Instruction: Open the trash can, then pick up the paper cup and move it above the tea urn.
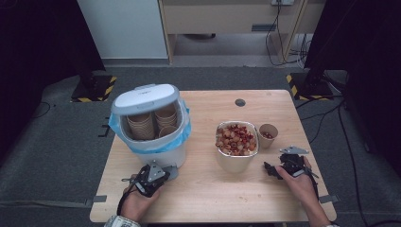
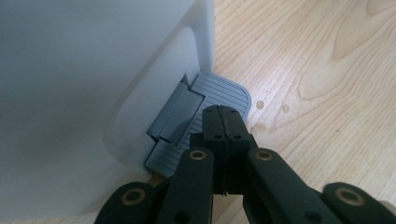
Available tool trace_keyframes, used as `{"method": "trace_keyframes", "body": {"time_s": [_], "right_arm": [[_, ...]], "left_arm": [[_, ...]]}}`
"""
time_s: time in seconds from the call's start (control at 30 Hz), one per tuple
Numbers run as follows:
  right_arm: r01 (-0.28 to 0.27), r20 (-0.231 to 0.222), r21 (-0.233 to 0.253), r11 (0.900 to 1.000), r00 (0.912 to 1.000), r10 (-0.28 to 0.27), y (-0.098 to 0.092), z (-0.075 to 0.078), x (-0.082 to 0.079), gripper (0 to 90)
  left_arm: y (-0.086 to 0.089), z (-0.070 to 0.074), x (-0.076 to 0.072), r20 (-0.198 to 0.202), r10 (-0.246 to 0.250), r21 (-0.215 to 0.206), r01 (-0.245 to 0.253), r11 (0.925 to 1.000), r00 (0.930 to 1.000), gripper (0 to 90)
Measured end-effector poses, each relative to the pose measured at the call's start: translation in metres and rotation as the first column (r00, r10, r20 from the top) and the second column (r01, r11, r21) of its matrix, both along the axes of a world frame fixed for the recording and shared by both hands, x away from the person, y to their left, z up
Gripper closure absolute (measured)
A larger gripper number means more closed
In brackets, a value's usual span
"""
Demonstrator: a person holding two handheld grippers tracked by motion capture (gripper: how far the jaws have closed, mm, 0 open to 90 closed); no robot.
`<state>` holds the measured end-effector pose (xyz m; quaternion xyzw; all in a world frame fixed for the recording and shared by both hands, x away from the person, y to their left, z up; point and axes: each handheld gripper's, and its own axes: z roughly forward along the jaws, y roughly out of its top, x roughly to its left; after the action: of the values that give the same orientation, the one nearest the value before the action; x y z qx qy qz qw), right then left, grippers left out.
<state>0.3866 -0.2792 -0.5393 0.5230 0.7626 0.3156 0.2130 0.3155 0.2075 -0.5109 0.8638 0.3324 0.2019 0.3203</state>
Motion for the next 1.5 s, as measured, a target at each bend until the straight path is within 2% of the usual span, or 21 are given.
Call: {"method": "trace_keyframes", "body": {"time_s": [0.07, 0.17, 0.23, 0.53, 0.57, 0.93, 1.07, 1.1, 1.3, 1.5], "right_arm": [[0.0, 0.0, 0.0, 1.0, 1.0, 0.0, 0.0, 0.0, 0.0, 1.2], [0.0, 0.0, 0.0, 1.0, 1.0, 0.0, 0.0, 0.0, 0.0, 1.2], [0.0, 0.0, 0.0, 1.0, 1.0, 0.0, 0.0, 0.0, 0.0, 1.2], [-0.007, -0.001, -0.002, 1.0, 1.0, 0.007, -0.001, 0.0, 0.0, 1.9], [-0.004, 0.008, -0.002, 1.0, 1.0, 0.004, -0.002, 0.001, 0.0, 4.1], [-0.017, 0.02, -0.022, 1.0, 0.9997, 0.017, -0.001, 0.002, -0.001, 5.1], [-0.012, 0.036, -0.012, 1.0, 0.9993, 0.013, -0.002, 0.004, -0.001, 5.8], [-0.004, 0.048, 0.007, 1.0, 0.9989, 0.004, -0.001, 0.007, -0.001, 6.3], [0.003, 0.072, 0.013, 1.0, 0.9974, -0.004, -0.003, 0.013, 0.002, 8.7], [-0.002, 0.119, 0.03, 1.0, 0.9929, -0.002, -0.007, 0.032, 0.007, 12.7]], "left_arm": [[-0.001, -0.001, 0.0, -0.008, -0.003, 0.012, 0.003, 0.9999, 1.0, 89.9], [0.001, -0.002, 0.001, -0.019, 0.001, -0.001, -0.001, 1.0, 0.9998, 89.9], [0.0, -0.002, 0.001, -0.014, 0.0, 0.01, 0.0, 1.0, 0.9999, 89.9], [0.0, -0.002, 0.001, -0.015, 0.0, 0.008, 0.001, 1.0, 0.9999, 89.8], [0.0, -0.001, 0.001, -0.015, -0.001, 0.01, 0.001, 0.9999, 0.9999, 89.8], [0.0, -0.001, 0.001, -0.015, -0.001, 0.009, 0.001, 1.0, 0.9999, 89.8], [0.0, -0.001, 0.001, -0.015, 0.0, 0.01, 0.001, 1.0, 0.9999, 89.8], [0.0, -0.001, 0.001, -0.016, 0.0, 0.008, 0.0, 1.0, 0.9999, 89.8], [0.0, -0.001, 0.001, -0.018, 0.001, 0.007, -0.001, 1.0, 0.9998, 89.9], [0.0, -0.001, 0.001, -0.015, 0.001, 0.011, -0.001, 0.9999, 0.9999, 89.9]]}}
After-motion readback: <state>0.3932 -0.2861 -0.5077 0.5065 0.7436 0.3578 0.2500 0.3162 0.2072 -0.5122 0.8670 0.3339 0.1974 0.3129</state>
